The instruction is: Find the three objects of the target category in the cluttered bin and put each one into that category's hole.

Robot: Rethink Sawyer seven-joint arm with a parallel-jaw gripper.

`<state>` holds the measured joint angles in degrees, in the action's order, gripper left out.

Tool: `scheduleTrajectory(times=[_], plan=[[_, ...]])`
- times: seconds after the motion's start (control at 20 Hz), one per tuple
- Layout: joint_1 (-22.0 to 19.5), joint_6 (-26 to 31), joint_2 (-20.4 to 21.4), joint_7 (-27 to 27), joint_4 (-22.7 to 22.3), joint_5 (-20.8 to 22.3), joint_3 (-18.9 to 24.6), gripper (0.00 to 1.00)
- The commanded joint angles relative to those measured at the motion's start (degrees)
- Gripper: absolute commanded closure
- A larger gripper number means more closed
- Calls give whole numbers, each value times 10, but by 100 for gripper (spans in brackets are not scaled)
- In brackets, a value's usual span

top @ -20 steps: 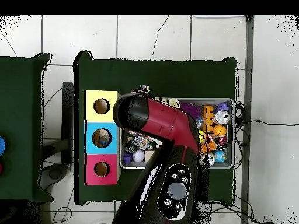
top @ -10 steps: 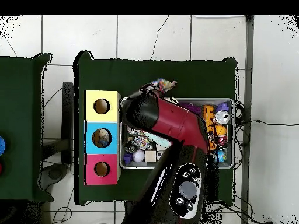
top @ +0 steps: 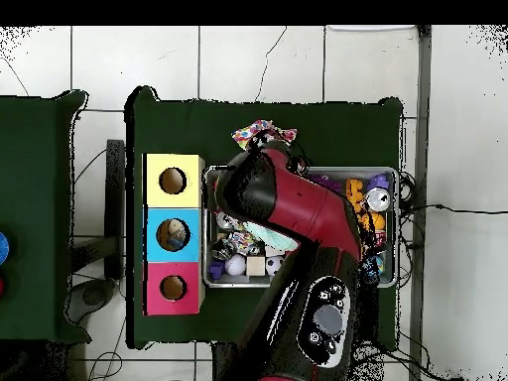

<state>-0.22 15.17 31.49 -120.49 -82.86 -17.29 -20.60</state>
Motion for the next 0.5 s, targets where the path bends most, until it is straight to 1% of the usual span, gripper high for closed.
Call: scheduleTrajectory(times=[0.05,0.1,0.2,0.3,0.35,0.5], plan=[[10,4,-33,-109,-47,-11,40,0],[8,2,-32,-107,-48,-10,42,0],[-10,-7,-23,-99,-62,-10,63,0],[-49,-13,-6,-67,-84,2,100,0],[-81,-11,5,-39,-99,9,132,0],[-118,-1,12,-5,-102,28,156,0]])
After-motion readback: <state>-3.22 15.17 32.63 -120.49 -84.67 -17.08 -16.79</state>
